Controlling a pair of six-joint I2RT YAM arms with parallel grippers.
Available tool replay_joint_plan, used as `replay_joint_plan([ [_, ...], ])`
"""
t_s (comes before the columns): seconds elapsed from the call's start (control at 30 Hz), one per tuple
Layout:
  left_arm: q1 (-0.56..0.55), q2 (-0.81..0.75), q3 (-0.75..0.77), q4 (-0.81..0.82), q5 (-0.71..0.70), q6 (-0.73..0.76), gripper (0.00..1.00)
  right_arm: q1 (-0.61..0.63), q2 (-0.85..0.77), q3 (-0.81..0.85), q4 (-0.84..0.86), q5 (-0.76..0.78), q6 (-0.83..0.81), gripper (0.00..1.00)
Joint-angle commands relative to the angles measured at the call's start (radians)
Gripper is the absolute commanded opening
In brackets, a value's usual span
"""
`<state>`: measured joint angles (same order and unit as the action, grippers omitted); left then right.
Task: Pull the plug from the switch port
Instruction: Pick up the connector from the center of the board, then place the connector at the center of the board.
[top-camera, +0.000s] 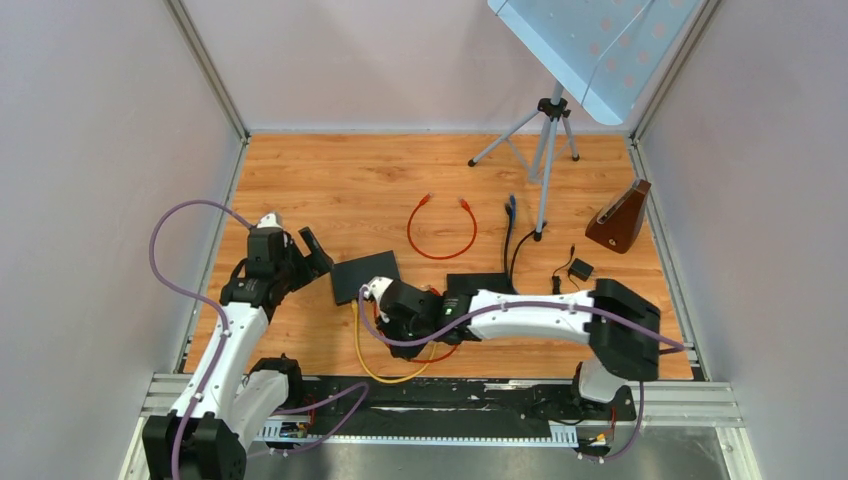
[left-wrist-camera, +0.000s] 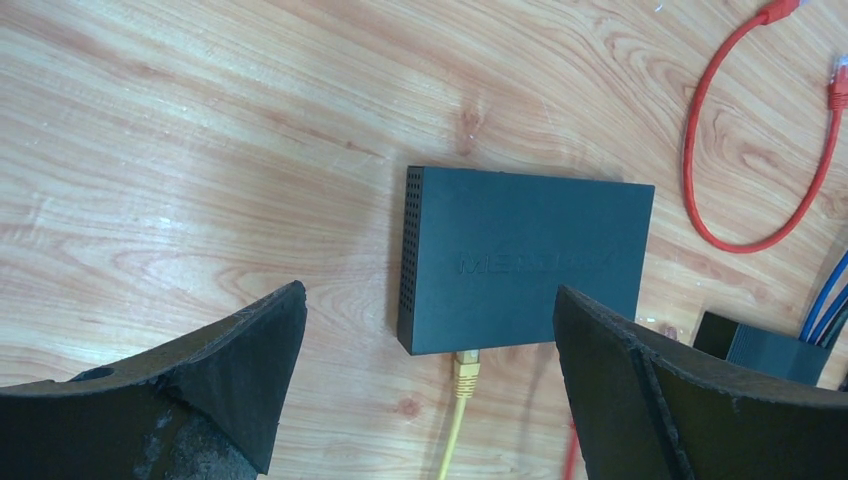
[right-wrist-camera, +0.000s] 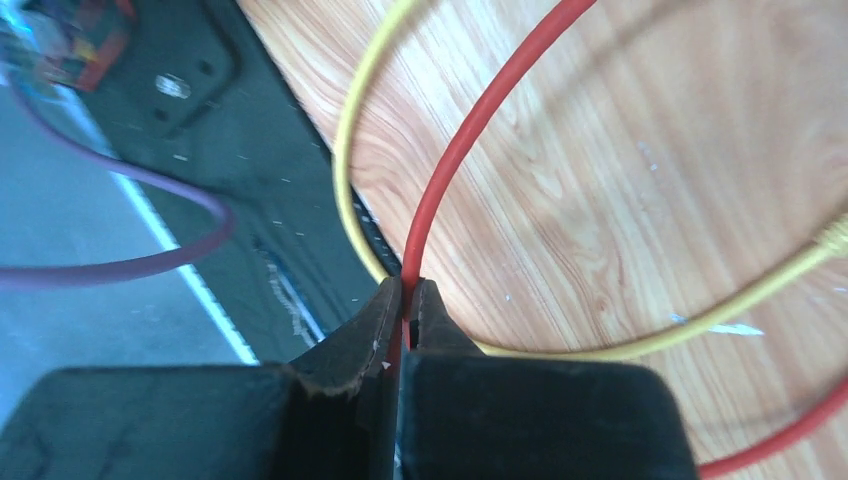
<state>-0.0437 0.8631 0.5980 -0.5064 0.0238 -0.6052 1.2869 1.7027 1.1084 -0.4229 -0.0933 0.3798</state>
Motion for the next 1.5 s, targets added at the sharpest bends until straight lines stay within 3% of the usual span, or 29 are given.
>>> replay_joint_plan([
  [0.0,-0.001,-0.035,-0.003,0.008,-0.021,-0.022,1.00,-0.013,-0.188,0.073,0.009,0.069,-0.009,0.00],
  [0.27,0.000,-0.048,-0.016,0.027,-0.017,-0.047,1.00,-0.033,-0.383,0.109,0.021,0.249,-0.060,0.00],
  [0.47,0.001,-0.061,-0.025,0.050,-0.009,-0.059,1.00,-0.112,-0.393,0.142,0.053,0.366,-0.127,0.00],
  [0.67,0.000,-0.105,-0.057,0.100,0.011,-0.069,1.00,-0.323,-0.256,0.247,0.044,0.255,-0.095,0.00],
  [0.8,0.001,-0.154,-0.082,0.128,0.014,-0.072,1.00,-0.428,-0.102,0.338,0.023,0.283,-0.019,0.00],
  [0.93,0.001,-0.198,-0.101,0.133,-0.003,-0.071,1.00,-0.512,0.090,0.460,-0.031,0.207,0.069,0.00],
  [1.2,0.000,-0.223,-0.110,0.124,-0.016,-0.066,1.00,-0.594,0.338,0.621,-0.088,0.131,0.184,0.00],
  [1.47,0.000,-0.193,-0.099,0.119,0.000,-0.056,1.00,-0.669,0.461,0.692,-0.094,-0.034,0.275,0.00],
])
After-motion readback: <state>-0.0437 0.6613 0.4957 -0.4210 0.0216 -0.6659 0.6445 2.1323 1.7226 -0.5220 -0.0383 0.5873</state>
